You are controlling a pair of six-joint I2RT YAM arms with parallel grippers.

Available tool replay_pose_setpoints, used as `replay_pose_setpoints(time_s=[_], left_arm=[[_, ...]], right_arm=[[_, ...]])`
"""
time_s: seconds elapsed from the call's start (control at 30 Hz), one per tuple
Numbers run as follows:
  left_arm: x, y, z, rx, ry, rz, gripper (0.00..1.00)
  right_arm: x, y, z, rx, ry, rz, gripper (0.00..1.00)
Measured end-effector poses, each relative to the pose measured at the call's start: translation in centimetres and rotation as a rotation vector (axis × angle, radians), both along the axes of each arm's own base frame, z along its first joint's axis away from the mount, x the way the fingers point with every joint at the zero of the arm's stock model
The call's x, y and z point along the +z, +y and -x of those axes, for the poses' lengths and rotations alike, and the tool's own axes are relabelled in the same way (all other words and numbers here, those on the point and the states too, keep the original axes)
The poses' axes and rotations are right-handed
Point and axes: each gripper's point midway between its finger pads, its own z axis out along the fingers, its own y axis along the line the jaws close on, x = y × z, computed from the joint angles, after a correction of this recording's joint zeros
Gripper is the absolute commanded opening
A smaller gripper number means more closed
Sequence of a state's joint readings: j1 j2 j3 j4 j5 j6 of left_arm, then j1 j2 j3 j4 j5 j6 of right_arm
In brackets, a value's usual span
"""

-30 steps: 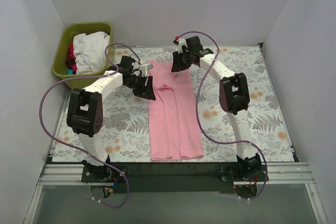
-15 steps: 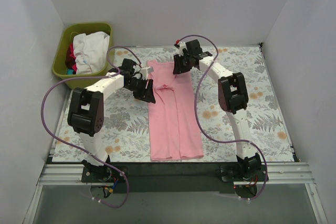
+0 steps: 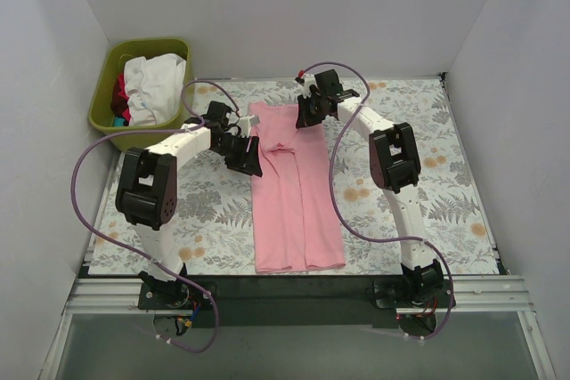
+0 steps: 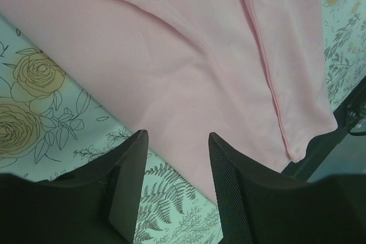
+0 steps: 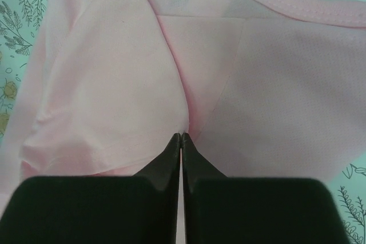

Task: Fold and stack the t-shirts
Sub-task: Fold the tshirt

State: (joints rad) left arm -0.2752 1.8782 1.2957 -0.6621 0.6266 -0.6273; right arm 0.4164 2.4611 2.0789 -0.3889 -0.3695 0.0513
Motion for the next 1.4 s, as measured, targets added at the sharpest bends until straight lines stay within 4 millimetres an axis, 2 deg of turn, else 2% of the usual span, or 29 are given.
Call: replay_pose_setpoints(time_s=[0.13, 0.57, 0.8, 1.1, 1.4], left_arm=[[-0.4, 0.1, -0.1, 0.005, 0.0, -0.012, 0.45], [-3.5, 1.0, 0.8, 0.025, 0.072, -0.077, 0.45], [-3.5, 1.0, 0.7, 0.025, 0.07, -0.079, 0.45], [-3.6, 1.0, 0.8, 0.024, 0.069, -0.081, 0.44], [-3.5, 0.8, 0.9, 0.018, 0.07, -0.079, 0.45]], right_arm=[[0.1, 0.1, 0.0, 0.001, -0.002, -0.004, 0.01], [1.2, 0.5, -1.2, 0.0, -0.057, -0.038, 0.01], [1.8, -0.5, -2.1, -0.025, -0.079, -0.041, 0.01], [4.2, -1.4, -3.4, -0.049, -0.14, -0.056, 0.01], [4.2, -1.7, -3.7, -0.059, -0.152, -0.043, 0.01]])
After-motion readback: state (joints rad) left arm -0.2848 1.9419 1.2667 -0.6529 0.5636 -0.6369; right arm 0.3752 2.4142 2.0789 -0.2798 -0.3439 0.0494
